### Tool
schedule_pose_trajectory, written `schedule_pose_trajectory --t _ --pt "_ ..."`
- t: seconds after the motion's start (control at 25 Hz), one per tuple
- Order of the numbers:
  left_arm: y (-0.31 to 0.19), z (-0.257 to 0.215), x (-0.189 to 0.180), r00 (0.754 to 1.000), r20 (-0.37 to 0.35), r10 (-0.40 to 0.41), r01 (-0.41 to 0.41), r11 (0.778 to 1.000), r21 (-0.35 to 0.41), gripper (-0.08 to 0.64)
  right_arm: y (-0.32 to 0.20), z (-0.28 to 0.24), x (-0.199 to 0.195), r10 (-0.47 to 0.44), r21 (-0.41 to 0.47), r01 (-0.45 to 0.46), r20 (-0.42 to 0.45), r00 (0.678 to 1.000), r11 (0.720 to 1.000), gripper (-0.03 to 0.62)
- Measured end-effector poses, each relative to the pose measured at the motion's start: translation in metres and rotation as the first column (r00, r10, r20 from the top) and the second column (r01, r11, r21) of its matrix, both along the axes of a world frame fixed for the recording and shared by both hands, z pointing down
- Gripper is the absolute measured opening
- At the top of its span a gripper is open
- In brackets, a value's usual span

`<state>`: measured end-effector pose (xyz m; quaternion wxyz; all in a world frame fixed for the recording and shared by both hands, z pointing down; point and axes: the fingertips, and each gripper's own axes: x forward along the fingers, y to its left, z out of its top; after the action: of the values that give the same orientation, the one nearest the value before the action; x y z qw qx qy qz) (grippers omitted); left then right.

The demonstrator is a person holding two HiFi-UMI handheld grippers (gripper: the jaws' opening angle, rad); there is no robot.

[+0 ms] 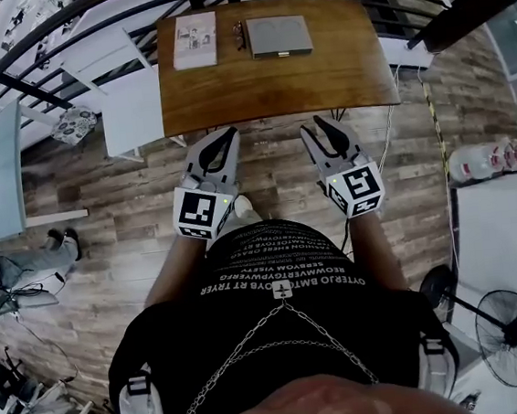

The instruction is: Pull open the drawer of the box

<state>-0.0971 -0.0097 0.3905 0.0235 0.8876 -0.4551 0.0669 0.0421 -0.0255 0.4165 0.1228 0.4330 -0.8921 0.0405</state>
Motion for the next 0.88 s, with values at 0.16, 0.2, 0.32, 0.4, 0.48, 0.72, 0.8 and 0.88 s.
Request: schedule_pose_trajectory --t 0.16,0.2,0.32,0.4,0.48,0.72,0.8,0.88 --pt "-0.016 0.001 -0.014 1.0 -0.005 0.02 -0.02 1.0 -0.001 0.005 -0.016 0.0 -0.017 0.009 0.001 -0.009 -0.004 1.0 1.0 0.124" --pt "-0.017 0.001 -0.017 1.0 -0.005 0.024 -0.024 1.0 -0.001 0.005 -0.016 -0.001 -0.021 0.011 0.003 -0.011 -0.005 1.0 1.0 0.124" --pt "-0.025 0.001 -0.028 0.999 -0.004 0.039 -0.039 0.999 0.001 0.005 -0.024 -0.003 -0.031 0.023 0.009 -0.023 -0.011 1.0 1.0 0.124" --pt "-0.033 0.0 -0.038 0.999 -0.004 0.046 -0.045 0.999 0.007 0.005 -0.032 -0.005 -0.04 0.033 0.013 -0.033 -0.014 0.999 0.999 0.124" --pt "-0.041 -0.002 -0.048 0.999 -0.008 0.051 -0.051 0.999 0.013 0.005 -0.038 -0.007 -0.05 0.04 0.02 -0.039 -0.018 0.999 0.999 0.124" --pt "-0.058 0.0 -0.068 0.997 -0.027 0.073 -0.073 0.997 0.023 0.005 -0.05 -0.008 -0.073 0.055 0.035 -0.053 -0.039 0.998 0.998 0.124" --pt "-0.059 0.001 -0.07 0.996 -0.037 0.083 -0.082 0.996 0.016 0.005 -0.051 -0.008 -0.076 0.064 0.03 -0.062 -0.045 0.997 0.998 0.124" --pt "-0.06 0.003 -0.071 0.995 -0.042 0.096 -0.096 0.995 0.01 0.005 -0.051 -0.01 -0.076 0.075 0.032 -0.073 -0.049 0.996 0.997 0.124"
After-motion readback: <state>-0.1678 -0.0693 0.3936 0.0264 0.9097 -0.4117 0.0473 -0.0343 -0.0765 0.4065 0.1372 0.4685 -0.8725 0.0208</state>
